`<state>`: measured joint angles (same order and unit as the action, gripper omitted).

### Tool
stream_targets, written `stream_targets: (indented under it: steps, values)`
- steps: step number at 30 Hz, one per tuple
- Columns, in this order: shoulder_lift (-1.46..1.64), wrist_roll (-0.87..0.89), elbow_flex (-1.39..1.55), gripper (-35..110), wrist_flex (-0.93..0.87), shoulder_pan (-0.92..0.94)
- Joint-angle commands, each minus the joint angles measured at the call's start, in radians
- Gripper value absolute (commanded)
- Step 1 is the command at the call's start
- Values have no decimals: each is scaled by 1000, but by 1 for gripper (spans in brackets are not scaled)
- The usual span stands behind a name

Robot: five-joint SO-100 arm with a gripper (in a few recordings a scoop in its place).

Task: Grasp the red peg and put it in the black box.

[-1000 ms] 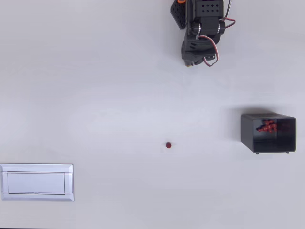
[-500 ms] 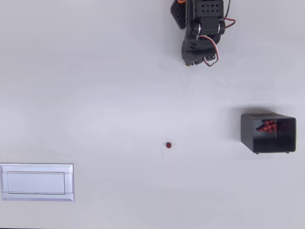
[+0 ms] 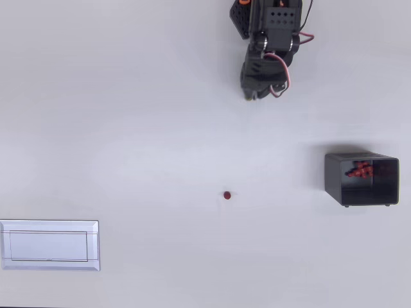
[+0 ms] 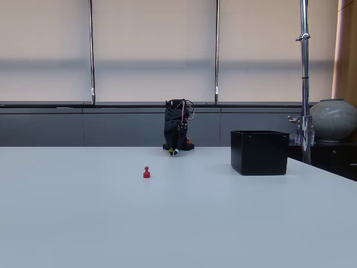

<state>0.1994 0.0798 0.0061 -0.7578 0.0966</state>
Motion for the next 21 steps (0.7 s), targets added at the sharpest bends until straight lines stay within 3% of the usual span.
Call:
stream_targets:
  steps: [1, 21]
  values:
    - [210, 11, 12, 5, 225, 44]
    - [1104, -5, 20, 8, 1488, 94]
